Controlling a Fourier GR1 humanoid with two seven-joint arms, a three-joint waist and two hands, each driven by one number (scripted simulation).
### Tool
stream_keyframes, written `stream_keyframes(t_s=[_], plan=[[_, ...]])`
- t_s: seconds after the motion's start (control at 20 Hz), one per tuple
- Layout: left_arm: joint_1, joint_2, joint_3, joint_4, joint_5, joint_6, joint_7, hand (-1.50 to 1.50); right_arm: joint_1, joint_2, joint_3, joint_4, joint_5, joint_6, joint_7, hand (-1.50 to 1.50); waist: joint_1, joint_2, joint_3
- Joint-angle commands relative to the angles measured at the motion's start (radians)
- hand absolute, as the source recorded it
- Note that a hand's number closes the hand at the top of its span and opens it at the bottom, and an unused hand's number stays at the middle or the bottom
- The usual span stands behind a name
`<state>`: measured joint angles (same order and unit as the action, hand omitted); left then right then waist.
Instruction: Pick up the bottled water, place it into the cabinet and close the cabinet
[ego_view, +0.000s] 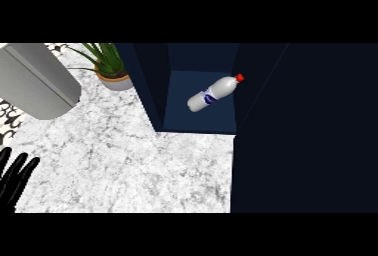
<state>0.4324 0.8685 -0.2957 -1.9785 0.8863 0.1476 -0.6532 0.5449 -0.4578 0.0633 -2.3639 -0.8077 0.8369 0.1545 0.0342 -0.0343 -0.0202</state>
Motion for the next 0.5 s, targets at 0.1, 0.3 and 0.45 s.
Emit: stream_keyframes(t_s=[0.1, 0.3, 0.45], plan=[[0.059, 0.032, 0.047, 0.003, 0.032, -0.04, -0.011, -1.5, -0.093, -0.021, 0.059, -0.246, 0.138, -0.096, 0.12, 1.5, 0.011, -0.007, -0.006], [0.093, 0.056, 0.073, 0.011, 0.046, -0.076, -0.015, -1.5, -0.169, -0.002, 0.133, -0.219, 0.146, -0.179, 0.168, 1.5, 0.013, -0.003, -0.005], [0.11, 0.075, 0.112, 0.019, 0.058, -0.097, -0.027, -1.5, -0.226, 0.024, 0.196, -0.188, 0.157, -0.237, 0.2, 1.5, 0.021, -0.008, -0.005]])
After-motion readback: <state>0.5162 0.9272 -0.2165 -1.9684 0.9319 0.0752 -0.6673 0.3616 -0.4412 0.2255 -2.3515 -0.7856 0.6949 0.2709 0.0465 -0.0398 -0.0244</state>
